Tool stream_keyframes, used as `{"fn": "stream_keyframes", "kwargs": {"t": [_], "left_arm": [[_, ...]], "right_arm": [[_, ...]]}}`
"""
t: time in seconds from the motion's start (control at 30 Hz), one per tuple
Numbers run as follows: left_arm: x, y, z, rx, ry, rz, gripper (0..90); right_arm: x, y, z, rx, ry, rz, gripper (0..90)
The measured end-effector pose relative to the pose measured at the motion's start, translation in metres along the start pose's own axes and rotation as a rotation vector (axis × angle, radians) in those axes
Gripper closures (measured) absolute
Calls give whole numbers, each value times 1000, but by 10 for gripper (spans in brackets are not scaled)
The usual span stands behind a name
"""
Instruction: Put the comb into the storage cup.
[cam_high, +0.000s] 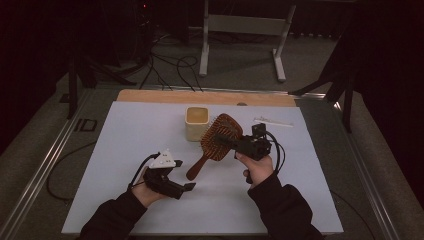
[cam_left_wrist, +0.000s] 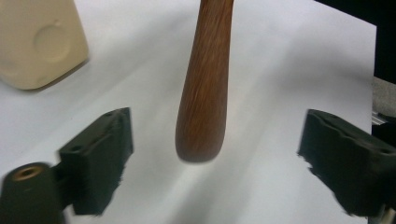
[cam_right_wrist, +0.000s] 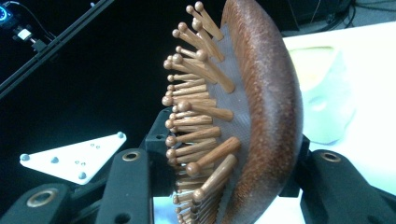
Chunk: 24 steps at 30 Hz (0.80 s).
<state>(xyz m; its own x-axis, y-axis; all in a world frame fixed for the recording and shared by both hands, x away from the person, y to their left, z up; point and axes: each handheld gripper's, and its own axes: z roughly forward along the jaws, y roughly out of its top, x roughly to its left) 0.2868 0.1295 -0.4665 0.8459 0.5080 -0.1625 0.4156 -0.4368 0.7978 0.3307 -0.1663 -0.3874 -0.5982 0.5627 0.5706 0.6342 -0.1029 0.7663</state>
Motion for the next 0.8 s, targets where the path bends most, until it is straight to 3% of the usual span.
{"fn": "stream_keyframes", "kwargs": {"t": [0.07,0.2,0.5,0.8], "left_arm": [[2,-1,-3,7,-34,-2,1],[6,-4,-13,-7,-50,-12,0],[11,-21,-27,-17,-20,13,0],[14,-40,-36,-85,16,21,0]], "right_arm": [[1,4,-2,-10,-7,-15,528],[4,12,-5,-23,-11,-27,528],[11,35,-11,-63,-32,-69,529],[18,60,-11,-90,-55,-104,529]]}}
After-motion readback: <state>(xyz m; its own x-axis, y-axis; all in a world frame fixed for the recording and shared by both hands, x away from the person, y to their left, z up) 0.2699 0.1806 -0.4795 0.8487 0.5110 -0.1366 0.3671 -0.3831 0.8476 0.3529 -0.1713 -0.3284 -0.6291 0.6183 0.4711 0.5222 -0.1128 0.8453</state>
